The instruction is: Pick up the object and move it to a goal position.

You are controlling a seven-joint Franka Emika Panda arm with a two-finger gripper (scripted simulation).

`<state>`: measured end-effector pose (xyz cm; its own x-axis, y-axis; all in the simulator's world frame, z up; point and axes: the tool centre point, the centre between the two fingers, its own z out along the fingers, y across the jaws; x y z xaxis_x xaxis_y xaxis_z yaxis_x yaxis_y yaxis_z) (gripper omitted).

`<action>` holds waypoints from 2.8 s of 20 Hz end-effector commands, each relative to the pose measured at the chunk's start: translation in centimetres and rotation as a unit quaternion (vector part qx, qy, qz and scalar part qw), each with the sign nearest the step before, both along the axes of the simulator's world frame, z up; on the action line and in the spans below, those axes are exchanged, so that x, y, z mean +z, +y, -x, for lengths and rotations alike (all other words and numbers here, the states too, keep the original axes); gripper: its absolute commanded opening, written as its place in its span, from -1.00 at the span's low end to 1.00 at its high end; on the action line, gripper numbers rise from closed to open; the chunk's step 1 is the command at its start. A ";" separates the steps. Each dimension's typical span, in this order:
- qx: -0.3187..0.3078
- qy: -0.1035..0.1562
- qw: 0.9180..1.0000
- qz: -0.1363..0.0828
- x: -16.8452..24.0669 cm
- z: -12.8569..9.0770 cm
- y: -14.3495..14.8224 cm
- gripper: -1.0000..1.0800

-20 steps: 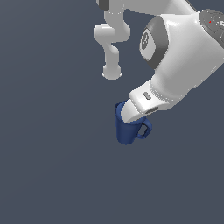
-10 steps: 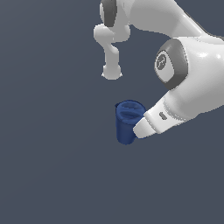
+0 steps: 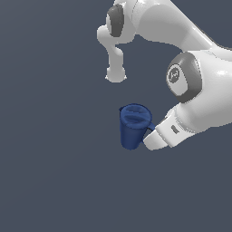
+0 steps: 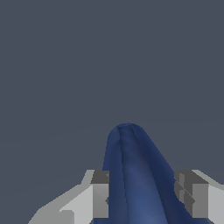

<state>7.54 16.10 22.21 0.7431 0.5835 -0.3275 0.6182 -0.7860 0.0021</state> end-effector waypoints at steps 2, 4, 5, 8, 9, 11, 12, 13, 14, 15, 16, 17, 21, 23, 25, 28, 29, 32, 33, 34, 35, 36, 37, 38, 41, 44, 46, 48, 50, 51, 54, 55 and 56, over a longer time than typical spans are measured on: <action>0.004 0.002 1.000 0.000 -0.2 -0.1 0.2 0.23; 0.003 0.002 1.000 0.000 -0.2 0.0 0.1 0.23; 0.003 0.002 1.000 0.000 -0.2 0.0 0.1 0.23; 0.003 0.002 1.000 0.000 -0.4 0.0 0.1 0.23; 0.003 0.002 1.000 0.000 -0.5 0.1 0.1 0.23; 0.003 0.002 1.000 0.000 -0.8 0.2 0.0 0.23; 0.003 0.002 1.000 0.000 -1.0 0.2 -0.1 0.23; 0.003 0.002 1.000 0.000 -1.3 0.3 -0.1 0.23; 0.003 0.002 1.000 0.000 -1.6 0.4 -0.2 0.23; 0.003 0.002 1.000 0.000 -1.8 0.5 -0.2 0.23; 0.003 0.002 1.000 0.000 -2.1 0.5 -0.3 0.23; 0.003 0.002 1.000 0.000 -2.3 0.6 -0.3 0.23; 0.004 0.002 1.000 0.000 -2.9 0.7 -0.5 0.23; 0.004 0.002 1.000 0.000 -3.0 0.8 -0.5 0.23; 0.004 0.002 1.000 0.000 -3.0 0.8 -0.5 -1.00; 0.004 0.002 1.000 0.000 -3.0 0.8 -0.5 -1.00; 0.004 0.002 1.000 0.000 -3.0 0.8 -0.5 -1.00; 0.004 0.002 1.000 0.000 -3.0 0.8 -0.5 -1.00; 0.004 0.002 1.000 0.000 -3.0 0.8 -0.5 -1.00; 0.004 0.002 1.000 0.000 -3.0 0.7 -0.5 -1.00; 0.004 0.002 1.000 0.000 -3.0 0.7 -0.5 -1.00; 0.004 0.002 1.000 0.000 -3.0 0.8 -0.5 -1.00; 0.005 0.001 1.000 0.000 -3.0 0.8 -0.5 -1.00; 0.006 0.001 1.000 -0.001 -2.9 0.8 -0.5 -1.00; 0.011 -0.002 1.000 -0.002 -2.8 0.8 -0.7 -1.00; 0.020 -0.007 1.000 -0.005 -2.6 0.9 -0.9 -1.00; 0.027 -0.011 1.000 -0.007 -2.5 0.9 -1.1 -1.00; 0.037 -0.017 0.999 -0.010 -2.3 1.0 -1.4 -1.00; 0.048 -0.023 0.998 -0.013 -2.0 1.1 -1.7 -1.00; 0.055 -0.027 0.998 -0.015 -1.9 1.1 -1.8 -1.00; 0.078 -0.040 0.996 -0.022 -1.4 1.2 -2.5 -1.00; 0.087 -0.045 0.995 -0.025 -1.2 1.3 -2.7 -1.00; 0.096 -0.051 0.994 -0.027 -1.0 1.3 -3.0 -1.00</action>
<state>6.25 13.53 20.77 0.6579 0.7143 -0.2385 0.7392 -0.6730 0.0236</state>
